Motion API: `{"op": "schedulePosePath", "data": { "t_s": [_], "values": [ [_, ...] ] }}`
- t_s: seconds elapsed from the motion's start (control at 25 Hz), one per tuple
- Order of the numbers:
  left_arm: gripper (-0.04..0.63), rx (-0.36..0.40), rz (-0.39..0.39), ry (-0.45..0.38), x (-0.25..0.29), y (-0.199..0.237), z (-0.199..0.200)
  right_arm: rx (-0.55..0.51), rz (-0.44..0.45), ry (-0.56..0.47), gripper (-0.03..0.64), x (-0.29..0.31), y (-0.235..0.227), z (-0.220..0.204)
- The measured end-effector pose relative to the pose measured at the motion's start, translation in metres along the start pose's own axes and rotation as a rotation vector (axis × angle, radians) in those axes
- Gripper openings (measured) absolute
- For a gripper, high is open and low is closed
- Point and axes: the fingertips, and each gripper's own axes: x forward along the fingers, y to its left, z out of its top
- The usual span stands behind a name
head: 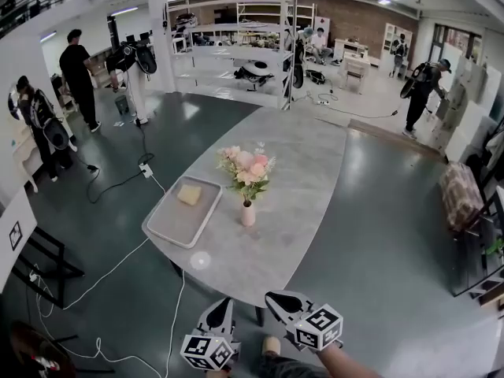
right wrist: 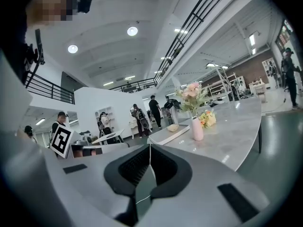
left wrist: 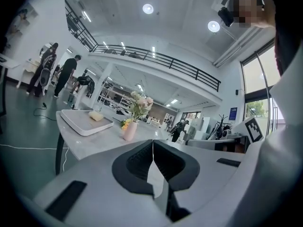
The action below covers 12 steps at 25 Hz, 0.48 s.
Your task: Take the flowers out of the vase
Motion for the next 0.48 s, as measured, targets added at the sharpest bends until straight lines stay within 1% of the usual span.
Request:
{"op": "schedulePosePath", "data": {
  "t_s": [0.12, 0.28, 0.48],
  "values": [
    [0.017, -0.003, 0.001, 0.021, 0.023, 0.012, 0.0, 0.005, -0.005, -0.006, 0.021, 0.014, -0.019, 0.007],
    [0.017, 0.005, -0.009, 0.041, 0.046, 0.018, 0.002, 0.036, -0.016, -0.003, 0.021, 0.025, -0.043, 0.006],
    [0.017, 0.013, -0.01, 0.05, 0.061, 0.024, 0.004, 0.03, 0.024, 0.0, 0.021, 0.038, -0.045, 0.006]
  ]
}}
